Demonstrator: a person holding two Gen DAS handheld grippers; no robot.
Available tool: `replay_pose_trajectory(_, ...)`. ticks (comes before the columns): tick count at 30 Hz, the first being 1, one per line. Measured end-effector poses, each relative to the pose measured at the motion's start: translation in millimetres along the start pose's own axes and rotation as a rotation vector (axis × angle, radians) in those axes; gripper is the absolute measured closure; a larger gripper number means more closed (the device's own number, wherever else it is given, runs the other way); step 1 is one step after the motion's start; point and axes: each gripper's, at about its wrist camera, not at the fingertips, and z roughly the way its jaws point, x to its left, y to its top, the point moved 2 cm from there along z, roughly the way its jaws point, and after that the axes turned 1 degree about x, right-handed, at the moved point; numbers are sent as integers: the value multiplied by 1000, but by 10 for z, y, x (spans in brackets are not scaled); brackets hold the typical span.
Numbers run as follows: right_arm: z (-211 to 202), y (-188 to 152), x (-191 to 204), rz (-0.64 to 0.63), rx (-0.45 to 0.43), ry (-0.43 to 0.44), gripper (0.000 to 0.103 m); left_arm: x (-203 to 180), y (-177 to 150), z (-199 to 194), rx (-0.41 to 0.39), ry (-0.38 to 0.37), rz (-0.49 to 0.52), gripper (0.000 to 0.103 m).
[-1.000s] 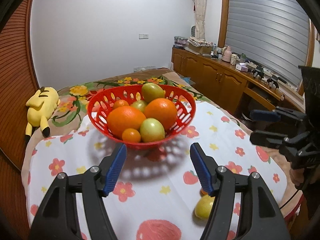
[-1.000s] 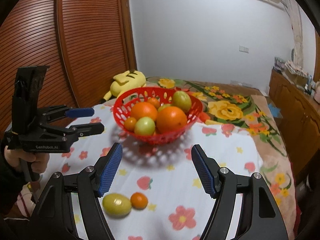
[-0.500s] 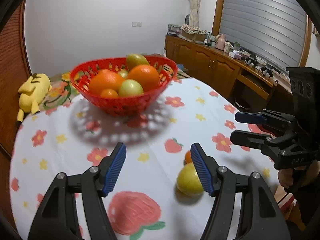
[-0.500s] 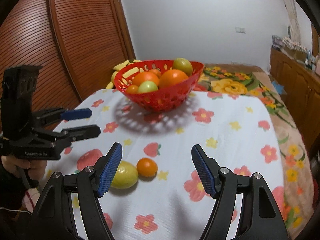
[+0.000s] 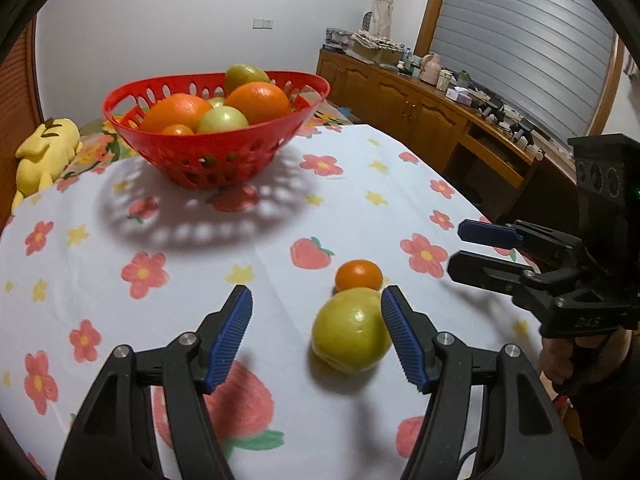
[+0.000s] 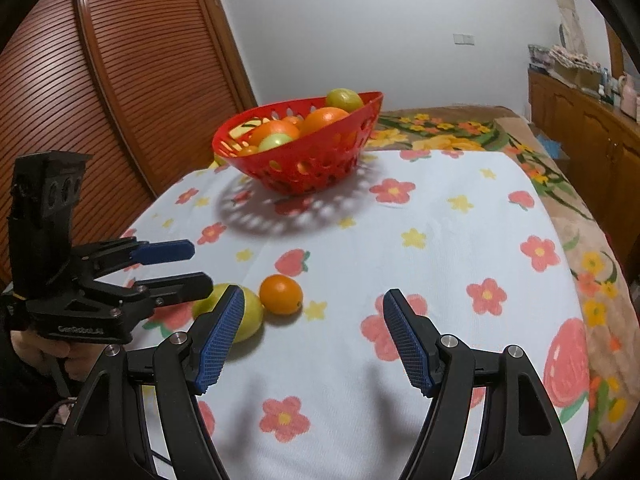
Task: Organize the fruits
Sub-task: 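Open the left gripper and move both grippers back toward the remaining fruits, then close the left gripper on the yellow-green fruit while the right gripper closes on the mandarin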
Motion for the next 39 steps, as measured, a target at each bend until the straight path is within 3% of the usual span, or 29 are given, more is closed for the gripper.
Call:
replay_pose_trajectory(14,50,-107,-65,21,10,-9,29,-173,-76,181,54,-14,40,36)
replay_pose_trajectory(18,67,-102,-58,18,11,-8,29,-168,-99,182,47,-53,43,52)
replay_pose_trajectory(30,233,-58,45,-11,38,9,30,19,-118,48,18,-33,-5,53)
replay_pose_trajectory(39,464,-13,201,-61,84,8,42,259,-110,-99,-16,2,-45,53)
